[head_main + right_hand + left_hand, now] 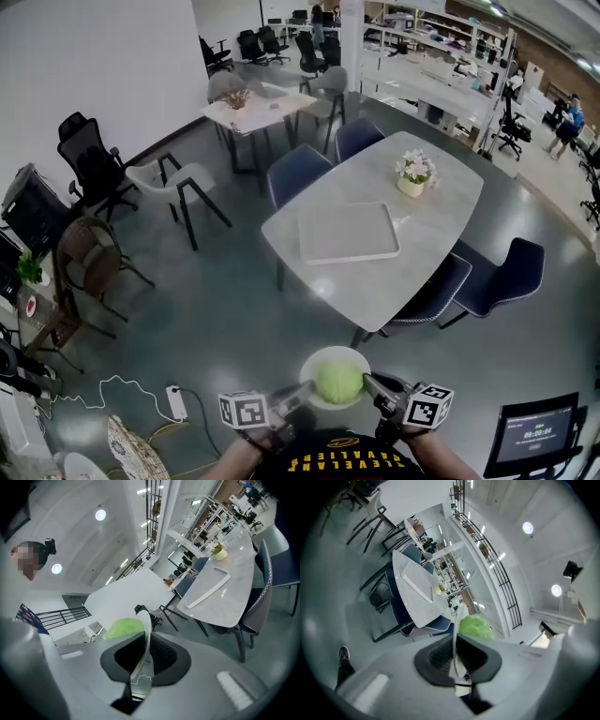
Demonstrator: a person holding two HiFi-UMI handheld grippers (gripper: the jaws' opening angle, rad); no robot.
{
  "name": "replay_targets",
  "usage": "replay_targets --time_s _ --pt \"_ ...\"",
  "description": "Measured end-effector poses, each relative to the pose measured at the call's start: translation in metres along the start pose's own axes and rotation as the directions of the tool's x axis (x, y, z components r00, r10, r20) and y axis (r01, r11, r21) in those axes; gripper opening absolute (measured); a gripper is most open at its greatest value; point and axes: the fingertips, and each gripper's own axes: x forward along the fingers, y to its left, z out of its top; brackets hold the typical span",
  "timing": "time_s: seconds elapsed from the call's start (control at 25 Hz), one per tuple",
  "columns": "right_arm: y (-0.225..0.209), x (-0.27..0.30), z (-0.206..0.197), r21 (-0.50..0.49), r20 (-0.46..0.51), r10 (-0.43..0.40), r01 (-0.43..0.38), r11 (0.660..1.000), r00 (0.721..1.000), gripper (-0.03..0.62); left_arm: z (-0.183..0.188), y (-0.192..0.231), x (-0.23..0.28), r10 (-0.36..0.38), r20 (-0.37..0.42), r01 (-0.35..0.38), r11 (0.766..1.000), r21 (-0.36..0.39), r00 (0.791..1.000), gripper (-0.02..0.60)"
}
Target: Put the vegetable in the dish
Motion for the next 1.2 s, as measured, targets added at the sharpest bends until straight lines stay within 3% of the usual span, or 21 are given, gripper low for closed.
replay_targets --time_s 0.36,0.72,1.2 --pt "-0.024 0.107 0.048 0.003 0.032 -0.076 0.076 0.997 0.997 0.037 0.116 0.057 0.006 -0.056 -0.077 0.057 0.998 0.018 0.995 0.011" --pt "-0.068 0.131 0.108 0.009 0.021 -0.138 0.138 0.990 0.990 0.038 0.170 0.075 0.065 -0.085 -0.119 0.082 0.996 -0.030 0.989 0.011" --pt "-0.167 0.131 0.225 -0.002 -0.074 -0.053 0.053 0.999 0.996 0.038 0.229 0.080 0.194 0.008 -0.018 -0.008 0.999 -0.038 1.000 0.011"
